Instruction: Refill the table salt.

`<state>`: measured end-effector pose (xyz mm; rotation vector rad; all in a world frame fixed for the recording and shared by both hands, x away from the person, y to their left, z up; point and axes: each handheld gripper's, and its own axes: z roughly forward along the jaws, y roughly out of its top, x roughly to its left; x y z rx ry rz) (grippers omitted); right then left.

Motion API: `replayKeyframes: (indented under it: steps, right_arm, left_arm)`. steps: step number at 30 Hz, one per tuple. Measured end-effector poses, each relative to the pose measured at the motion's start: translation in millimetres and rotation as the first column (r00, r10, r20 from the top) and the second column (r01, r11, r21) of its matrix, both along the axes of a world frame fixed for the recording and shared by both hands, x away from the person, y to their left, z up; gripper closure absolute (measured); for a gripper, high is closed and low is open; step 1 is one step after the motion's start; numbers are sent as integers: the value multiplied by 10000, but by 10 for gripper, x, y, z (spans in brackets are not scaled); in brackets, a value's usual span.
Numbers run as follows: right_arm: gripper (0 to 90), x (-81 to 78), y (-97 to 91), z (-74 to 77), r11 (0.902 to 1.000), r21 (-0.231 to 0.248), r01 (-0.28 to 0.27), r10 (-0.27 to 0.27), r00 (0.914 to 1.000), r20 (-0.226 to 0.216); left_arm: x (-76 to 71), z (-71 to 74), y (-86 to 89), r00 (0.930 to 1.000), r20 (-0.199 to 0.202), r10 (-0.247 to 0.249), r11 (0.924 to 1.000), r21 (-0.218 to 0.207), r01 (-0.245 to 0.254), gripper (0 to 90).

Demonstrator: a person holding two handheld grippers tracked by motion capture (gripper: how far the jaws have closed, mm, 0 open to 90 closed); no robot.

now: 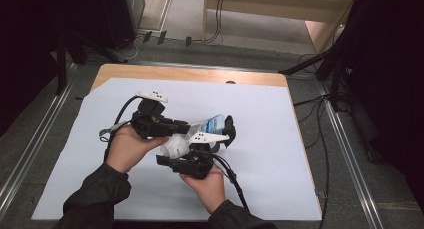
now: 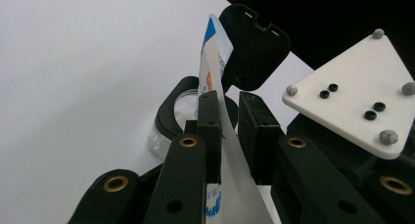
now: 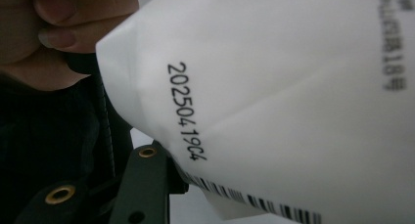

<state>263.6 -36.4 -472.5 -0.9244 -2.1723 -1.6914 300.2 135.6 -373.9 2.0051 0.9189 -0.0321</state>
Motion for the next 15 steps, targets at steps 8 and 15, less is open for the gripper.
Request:
replayKeyframes:
  steps: [8,15]
  right_arm:
    - [603,-8,6,14,10000,-39,8,-7,9999,132]
    - [594,-16,28,5,10000,-80,-5,6,9999,136]
  left_arm:
    - [-15,25,4,10000,81,-19,10000,-7,19,806]
    - [-22,32,6,9999,116,23,9997,247,-26,828]
